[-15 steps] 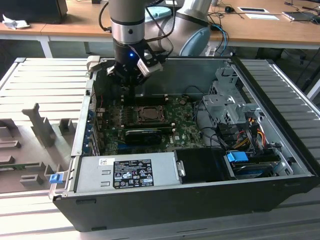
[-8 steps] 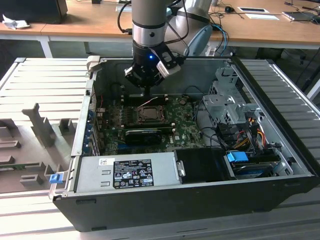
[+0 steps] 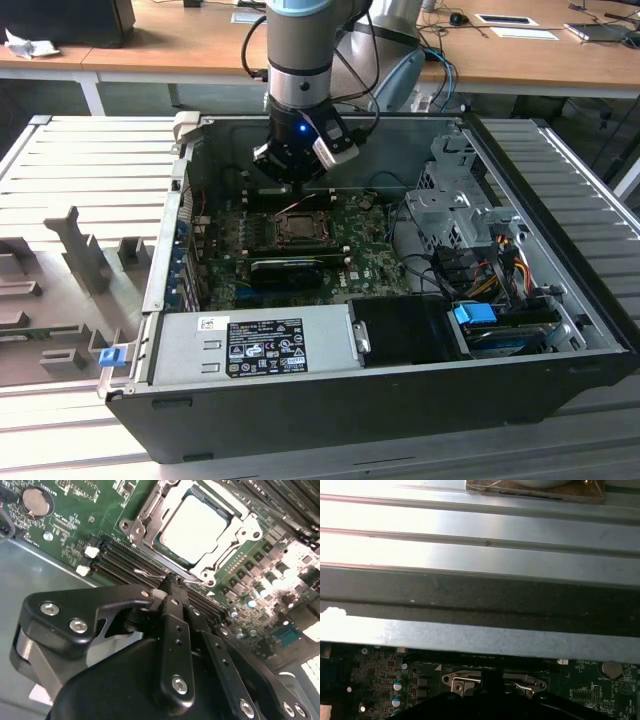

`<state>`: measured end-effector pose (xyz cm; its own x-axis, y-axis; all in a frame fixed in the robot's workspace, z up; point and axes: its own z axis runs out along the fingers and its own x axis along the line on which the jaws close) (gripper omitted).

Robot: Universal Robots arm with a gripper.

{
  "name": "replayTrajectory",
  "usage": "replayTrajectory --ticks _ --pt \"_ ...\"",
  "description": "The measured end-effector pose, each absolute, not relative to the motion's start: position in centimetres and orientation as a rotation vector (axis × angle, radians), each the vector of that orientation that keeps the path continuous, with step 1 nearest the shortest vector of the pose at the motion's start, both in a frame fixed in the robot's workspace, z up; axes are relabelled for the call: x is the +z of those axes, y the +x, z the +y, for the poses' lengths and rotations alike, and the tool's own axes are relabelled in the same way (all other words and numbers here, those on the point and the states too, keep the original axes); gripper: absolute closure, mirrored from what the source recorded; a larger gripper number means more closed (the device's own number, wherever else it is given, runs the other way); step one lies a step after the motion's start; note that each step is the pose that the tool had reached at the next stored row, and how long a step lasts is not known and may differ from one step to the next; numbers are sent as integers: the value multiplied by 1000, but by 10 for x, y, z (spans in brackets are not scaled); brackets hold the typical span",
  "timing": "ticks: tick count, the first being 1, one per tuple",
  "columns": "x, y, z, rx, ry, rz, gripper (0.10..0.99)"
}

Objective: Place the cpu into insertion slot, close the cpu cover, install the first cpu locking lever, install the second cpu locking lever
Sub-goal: 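Install the first cpu locking lever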

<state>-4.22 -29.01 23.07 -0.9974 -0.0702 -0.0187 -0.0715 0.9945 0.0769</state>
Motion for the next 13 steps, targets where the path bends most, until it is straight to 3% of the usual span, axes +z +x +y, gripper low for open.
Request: replayTrajectory --ticks 13 --pt "218 -31 -285 133 -105 3121 980"
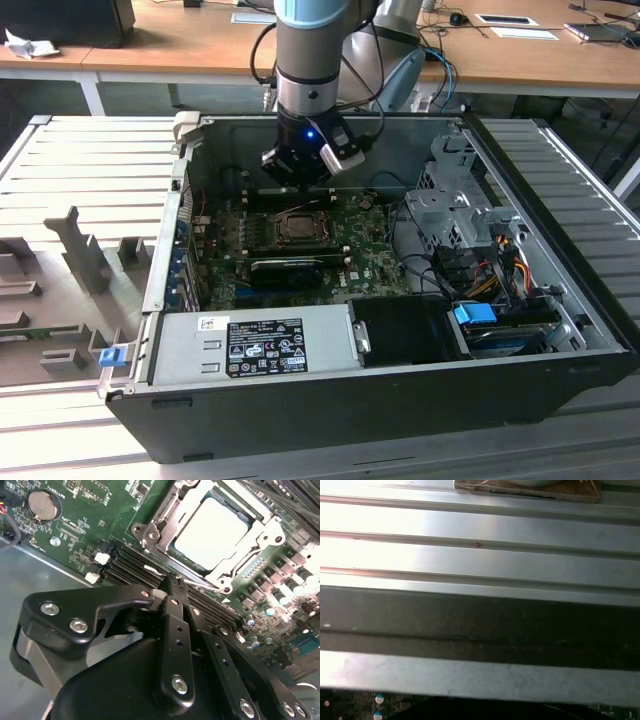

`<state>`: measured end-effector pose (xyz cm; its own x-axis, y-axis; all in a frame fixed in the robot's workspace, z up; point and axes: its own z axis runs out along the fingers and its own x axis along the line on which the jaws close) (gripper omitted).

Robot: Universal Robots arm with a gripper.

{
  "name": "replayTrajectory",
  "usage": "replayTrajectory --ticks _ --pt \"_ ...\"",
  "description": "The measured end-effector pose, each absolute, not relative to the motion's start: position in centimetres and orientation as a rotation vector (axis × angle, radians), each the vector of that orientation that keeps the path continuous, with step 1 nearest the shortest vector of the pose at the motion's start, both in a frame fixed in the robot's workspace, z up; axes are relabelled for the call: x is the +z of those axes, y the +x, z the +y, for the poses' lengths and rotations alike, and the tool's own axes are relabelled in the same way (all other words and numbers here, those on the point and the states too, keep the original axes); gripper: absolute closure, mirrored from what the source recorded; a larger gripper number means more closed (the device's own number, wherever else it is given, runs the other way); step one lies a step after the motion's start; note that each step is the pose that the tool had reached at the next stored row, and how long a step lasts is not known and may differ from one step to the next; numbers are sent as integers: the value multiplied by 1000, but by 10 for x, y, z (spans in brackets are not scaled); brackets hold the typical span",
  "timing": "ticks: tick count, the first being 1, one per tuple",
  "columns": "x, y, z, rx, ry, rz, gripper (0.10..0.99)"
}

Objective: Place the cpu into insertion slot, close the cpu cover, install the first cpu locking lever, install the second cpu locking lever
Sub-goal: 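Install the first cpu locking lever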

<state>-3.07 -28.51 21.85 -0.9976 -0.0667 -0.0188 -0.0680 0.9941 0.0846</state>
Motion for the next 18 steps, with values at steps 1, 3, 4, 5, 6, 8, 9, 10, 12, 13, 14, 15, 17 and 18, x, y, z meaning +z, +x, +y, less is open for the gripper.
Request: replayTrajectory --ticks 1,3,4,5,6,8,9,10,12,13,14,15,17,18 --pt "218 -30 -285 133 -112 3121 980" --pt "217 -28 -285 133 -136 3121 980" --pt "217 -27 -285 133 -143 3121 980" --pt "217 -27 -285 133 -144 3121 980" --pt "216 -27 -285 134 -144 3120 980" --pt "215 -27 -285 134 -145 3121 980" --pt "215 -26 -285 133 -144 3121 980" --pt "214 -25 -284 133 -144 3121 980" --pt "213 -23 -284 134 -144 3121 980" --pt "212 -22 -284 134 -144 3121 980" --pt "212 -22 -284 134 -144 3121 980" --pt "210 -21 -284 134 -144 3121 980" --pt "208 -21 -284 134 -144 3121 980" --pt "208 -21 -284 134 -144 3121 980"
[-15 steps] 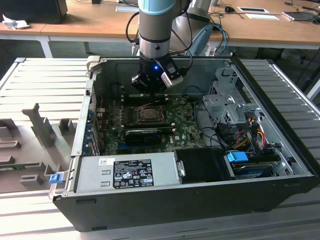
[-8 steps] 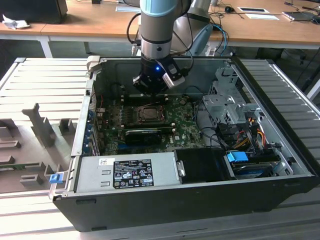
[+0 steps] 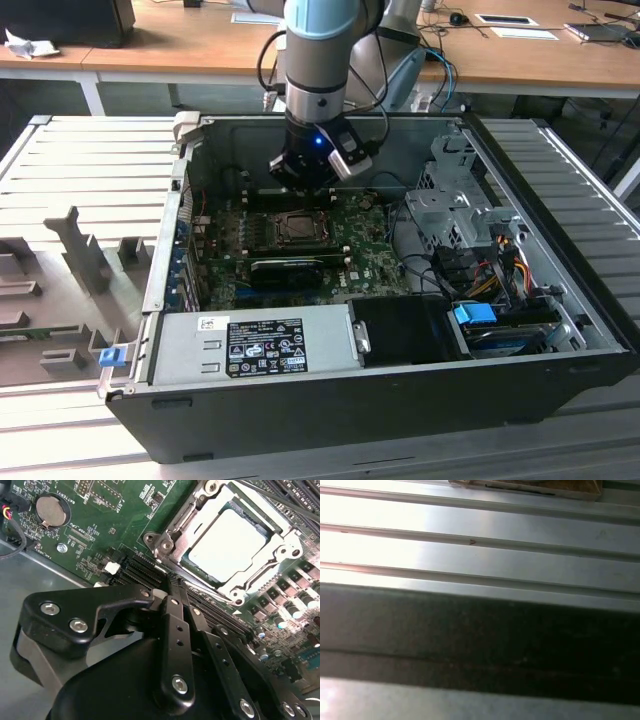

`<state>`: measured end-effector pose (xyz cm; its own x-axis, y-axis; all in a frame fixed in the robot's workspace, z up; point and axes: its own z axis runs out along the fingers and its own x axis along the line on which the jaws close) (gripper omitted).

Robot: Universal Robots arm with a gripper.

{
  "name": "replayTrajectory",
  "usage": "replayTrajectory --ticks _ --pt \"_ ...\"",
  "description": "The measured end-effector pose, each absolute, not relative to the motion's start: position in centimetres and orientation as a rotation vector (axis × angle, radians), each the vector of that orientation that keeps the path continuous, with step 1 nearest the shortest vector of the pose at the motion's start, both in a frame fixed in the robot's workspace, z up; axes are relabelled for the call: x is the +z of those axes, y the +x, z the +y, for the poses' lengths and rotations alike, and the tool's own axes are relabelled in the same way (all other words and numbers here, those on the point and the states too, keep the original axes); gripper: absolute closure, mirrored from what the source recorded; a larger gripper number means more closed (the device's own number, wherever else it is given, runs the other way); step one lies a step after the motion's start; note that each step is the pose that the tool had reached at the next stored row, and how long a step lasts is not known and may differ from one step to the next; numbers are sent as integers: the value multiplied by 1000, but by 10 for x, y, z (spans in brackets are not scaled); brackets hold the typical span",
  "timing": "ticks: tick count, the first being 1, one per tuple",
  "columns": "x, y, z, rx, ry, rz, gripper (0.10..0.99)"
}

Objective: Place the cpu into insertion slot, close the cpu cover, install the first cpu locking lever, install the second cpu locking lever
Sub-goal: 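Install the first cpu locking lever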

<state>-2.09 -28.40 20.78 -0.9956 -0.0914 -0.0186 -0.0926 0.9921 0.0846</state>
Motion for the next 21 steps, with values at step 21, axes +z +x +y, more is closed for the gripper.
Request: replayTrajectory --ticks 21 --pt "201 -21 -287 135 -144 3123 980"
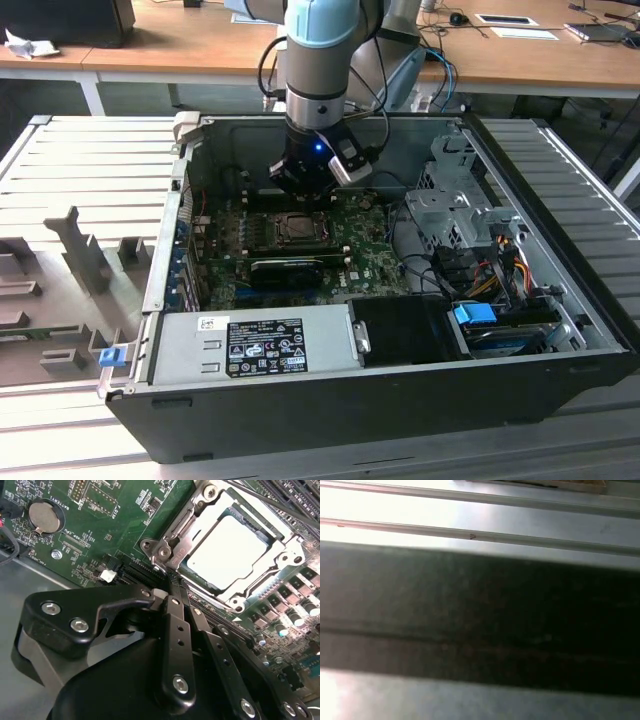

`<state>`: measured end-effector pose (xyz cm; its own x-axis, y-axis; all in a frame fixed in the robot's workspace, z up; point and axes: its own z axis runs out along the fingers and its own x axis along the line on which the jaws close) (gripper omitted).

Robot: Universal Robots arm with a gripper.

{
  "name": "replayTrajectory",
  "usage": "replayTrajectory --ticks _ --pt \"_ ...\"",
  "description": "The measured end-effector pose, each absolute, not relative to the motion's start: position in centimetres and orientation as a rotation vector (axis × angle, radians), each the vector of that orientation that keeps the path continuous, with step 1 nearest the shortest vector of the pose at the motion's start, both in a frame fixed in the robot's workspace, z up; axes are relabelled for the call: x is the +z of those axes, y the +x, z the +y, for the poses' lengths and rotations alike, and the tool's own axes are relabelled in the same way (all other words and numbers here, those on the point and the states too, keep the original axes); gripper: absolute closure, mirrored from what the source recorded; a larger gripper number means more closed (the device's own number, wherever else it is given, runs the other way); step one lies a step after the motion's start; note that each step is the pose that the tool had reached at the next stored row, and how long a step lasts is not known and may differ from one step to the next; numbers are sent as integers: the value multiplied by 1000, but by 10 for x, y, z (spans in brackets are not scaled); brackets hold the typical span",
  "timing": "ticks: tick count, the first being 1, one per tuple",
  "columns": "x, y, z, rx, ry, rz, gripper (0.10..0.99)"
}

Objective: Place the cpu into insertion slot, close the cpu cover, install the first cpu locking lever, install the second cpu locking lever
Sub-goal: 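Install the first cpu locking lever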

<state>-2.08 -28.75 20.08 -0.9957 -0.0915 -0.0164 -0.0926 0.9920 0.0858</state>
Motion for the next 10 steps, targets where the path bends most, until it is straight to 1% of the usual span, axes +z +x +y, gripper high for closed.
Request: replayTrajectory --ticks 6,10 --pt "201 -21 -287 148 -144 3121 980" --pt "216 -21 -287 146 -144 3123 980"
